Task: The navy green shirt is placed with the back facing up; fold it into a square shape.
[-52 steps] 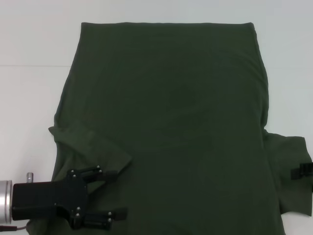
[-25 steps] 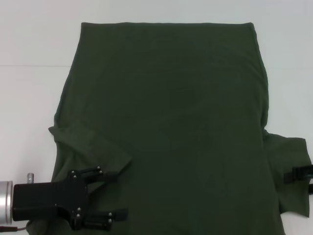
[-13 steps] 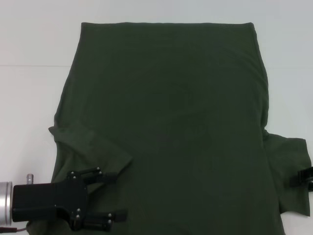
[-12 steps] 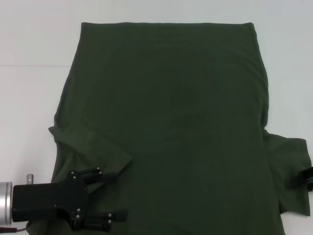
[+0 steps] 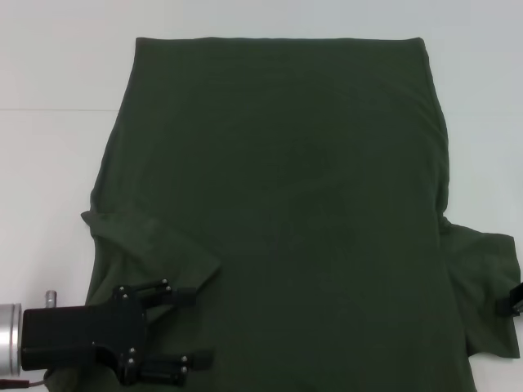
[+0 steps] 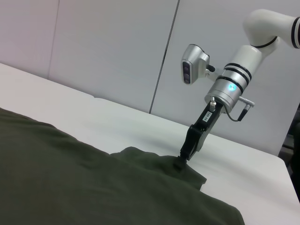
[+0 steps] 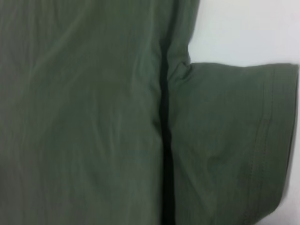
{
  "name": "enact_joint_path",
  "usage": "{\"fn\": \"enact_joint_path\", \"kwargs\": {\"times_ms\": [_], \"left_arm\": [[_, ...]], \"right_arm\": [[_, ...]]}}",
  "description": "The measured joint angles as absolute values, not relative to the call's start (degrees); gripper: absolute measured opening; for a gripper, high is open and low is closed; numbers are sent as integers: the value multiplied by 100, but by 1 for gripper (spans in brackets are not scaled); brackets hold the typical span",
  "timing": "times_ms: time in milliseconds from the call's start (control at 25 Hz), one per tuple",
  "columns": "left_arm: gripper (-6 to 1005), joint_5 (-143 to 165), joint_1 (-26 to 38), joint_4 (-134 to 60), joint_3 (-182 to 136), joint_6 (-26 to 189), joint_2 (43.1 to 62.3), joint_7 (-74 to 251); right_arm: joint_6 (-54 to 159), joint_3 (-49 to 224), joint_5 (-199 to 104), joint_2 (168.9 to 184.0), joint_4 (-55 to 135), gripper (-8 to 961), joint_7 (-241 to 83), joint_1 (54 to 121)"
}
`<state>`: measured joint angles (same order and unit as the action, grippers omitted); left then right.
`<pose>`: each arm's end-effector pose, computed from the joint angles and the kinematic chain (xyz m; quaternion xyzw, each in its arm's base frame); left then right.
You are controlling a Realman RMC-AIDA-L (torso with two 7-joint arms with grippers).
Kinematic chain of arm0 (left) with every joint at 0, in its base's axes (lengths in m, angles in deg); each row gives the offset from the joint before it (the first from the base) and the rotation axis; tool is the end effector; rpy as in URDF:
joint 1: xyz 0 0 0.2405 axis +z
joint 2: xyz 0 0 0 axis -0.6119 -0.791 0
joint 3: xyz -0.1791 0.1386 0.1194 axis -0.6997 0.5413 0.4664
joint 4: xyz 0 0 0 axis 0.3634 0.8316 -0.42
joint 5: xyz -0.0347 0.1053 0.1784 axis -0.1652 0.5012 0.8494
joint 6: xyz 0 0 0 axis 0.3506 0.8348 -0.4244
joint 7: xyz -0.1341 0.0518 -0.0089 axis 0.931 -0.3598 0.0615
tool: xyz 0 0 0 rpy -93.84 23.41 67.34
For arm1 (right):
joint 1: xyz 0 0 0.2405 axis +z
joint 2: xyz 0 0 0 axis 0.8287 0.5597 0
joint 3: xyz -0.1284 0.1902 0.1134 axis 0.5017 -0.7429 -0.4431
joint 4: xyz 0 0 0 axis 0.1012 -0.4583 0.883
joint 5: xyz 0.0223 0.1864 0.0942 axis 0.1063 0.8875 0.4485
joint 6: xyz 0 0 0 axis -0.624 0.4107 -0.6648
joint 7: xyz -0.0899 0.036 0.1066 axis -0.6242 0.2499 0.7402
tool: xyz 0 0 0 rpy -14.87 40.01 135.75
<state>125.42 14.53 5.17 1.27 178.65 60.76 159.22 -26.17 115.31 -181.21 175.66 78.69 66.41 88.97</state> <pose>-0.2858 0.2608 -0.0007 -0.9482 -0.1856 -0.2475 0.0724 0.3375 0.3316 0.0556 -0.6898 0.7096 0.0171 0.1428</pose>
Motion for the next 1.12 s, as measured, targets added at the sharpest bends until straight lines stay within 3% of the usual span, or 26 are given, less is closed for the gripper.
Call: {"fn": "enact_joint_path", "kwargs": {"times_ms": [400,800,1120], "left_arm": [[911,12542,1452,504,127,17829,6080,15933],[909,12541,1452,442,110,17821,6068,15995],[908,12541,1452,443,92,17821,6074,15999]], "right_arm": [[-2637,11472,-18053,17556,7931,20,6556,8864],[-2993,10739,-17384,17319,8027,23,6235,8680],[-3431,10612,-16562,17287,8511,24,6125,8651]]}}
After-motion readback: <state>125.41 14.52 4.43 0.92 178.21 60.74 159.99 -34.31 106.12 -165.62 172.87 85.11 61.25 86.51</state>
